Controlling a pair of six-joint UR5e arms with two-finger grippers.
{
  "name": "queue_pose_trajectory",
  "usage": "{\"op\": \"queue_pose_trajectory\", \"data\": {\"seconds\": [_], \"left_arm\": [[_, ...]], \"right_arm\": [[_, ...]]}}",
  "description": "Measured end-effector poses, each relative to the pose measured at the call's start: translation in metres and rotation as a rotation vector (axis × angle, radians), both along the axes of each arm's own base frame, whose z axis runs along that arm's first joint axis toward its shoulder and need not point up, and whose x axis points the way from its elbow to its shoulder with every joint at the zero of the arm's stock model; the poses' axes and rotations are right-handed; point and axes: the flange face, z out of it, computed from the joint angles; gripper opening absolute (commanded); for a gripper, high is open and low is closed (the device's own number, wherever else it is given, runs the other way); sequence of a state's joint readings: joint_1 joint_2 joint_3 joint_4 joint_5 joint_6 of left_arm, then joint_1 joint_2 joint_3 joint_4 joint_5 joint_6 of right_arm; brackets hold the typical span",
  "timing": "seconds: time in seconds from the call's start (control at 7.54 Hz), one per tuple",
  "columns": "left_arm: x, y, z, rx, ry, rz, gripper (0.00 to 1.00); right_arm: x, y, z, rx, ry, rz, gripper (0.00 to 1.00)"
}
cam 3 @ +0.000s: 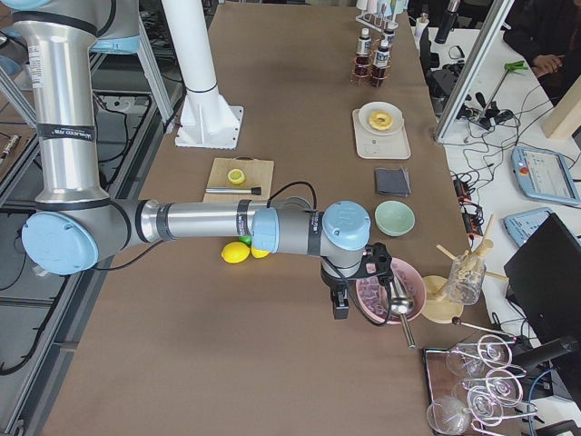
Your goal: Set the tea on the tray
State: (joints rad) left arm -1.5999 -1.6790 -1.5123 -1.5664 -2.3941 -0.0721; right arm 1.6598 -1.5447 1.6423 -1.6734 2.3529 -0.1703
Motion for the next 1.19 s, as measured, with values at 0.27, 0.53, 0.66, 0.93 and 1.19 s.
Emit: {"op": "queue_pose_trajectory", "data": {"seconds": [0.27,0.53,0.66,0.93,1.19], "left_arm": [[0.0,-0.001,-0.001,0.001,-0.001,0.0,0.97],[0.0,-0.004,-0.004,0.008,-0.002,0.0,0.97],[0.0,-0.006,-0.007,0.013,-0.003,0.0,0.97],[0.0,-0.007,-0.01,0.019,-0.002,0.0,0.97],[-0.001,-0.007,-0.011,0.021,-0.002,-0.002,0.97]], "right_arm": [[0.0,0.002,0.002,-0.005,-0.002,0.0,1.0],[0.0,0.003,0.004,-0.009,-0.003,0.0,1.0],[0.0,0.003,0.006,-0.014,-0.002,0.0,1.0],[0.0,0.002,0.007,-0.018,-0.001,0.0,1.0],[0.0,0.003,0.008,-0.021,-0.004,0.0,1.0]]}}
